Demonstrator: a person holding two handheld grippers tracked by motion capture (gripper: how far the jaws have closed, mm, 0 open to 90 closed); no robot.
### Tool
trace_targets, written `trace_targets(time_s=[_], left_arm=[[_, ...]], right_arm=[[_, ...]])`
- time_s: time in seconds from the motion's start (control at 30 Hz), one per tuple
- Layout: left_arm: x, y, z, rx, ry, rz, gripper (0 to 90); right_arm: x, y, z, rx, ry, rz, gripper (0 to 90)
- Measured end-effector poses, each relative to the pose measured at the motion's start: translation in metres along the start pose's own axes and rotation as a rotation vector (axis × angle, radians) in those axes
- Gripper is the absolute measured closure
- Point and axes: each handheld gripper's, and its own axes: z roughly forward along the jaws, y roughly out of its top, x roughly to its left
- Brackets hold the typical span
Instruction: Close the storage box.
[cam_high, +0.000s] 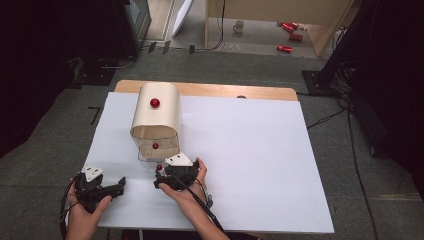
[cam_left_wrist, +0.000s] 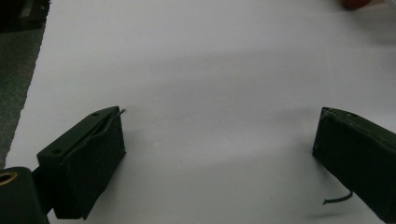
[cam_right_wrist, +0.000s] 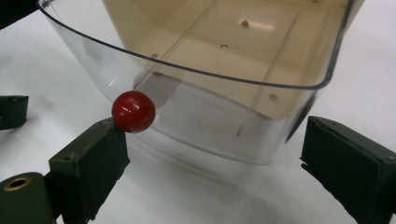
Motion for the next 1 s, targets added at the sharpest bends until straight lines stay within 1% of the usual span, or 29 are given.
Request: trace_targets(time_s=[0.1, 0.2, 0.37, 0.77, 1.0], left_arm=[[0.000, 0.000, 0.000, 0.000, 0.000, 0.000, 2.3], [0.000, 0.000, 0.000, 0.000, 0.000, 0.000, 2.3], [0.000, 0.000, 0.000, 0.000, -0.001, 0.000, 2.4], [0.000, 0.000, 0.000, 0.000, -0.001, -0.001, 2.4], [0.000, 0.000, 0.000, 0.000, 0.000, 0.001, 2.3]], right_arm=[[-0.001, 0.001, 0.002, -0.004, -0.004, -0.002, 7.0], [-0.004, 0.005, 0.007, -0.004, -0.005, 0.003, 6.2], [-0.007, 0.009, 0.011, -0.012, -0.011, -0.008, 6.2], [-0.013, 0.015, 0.018, -0.021, -0.019, -0.016, 6.4], [-0.015, 0.015, 0.019, -0.029, -0.015, -0.021, 5.5]])
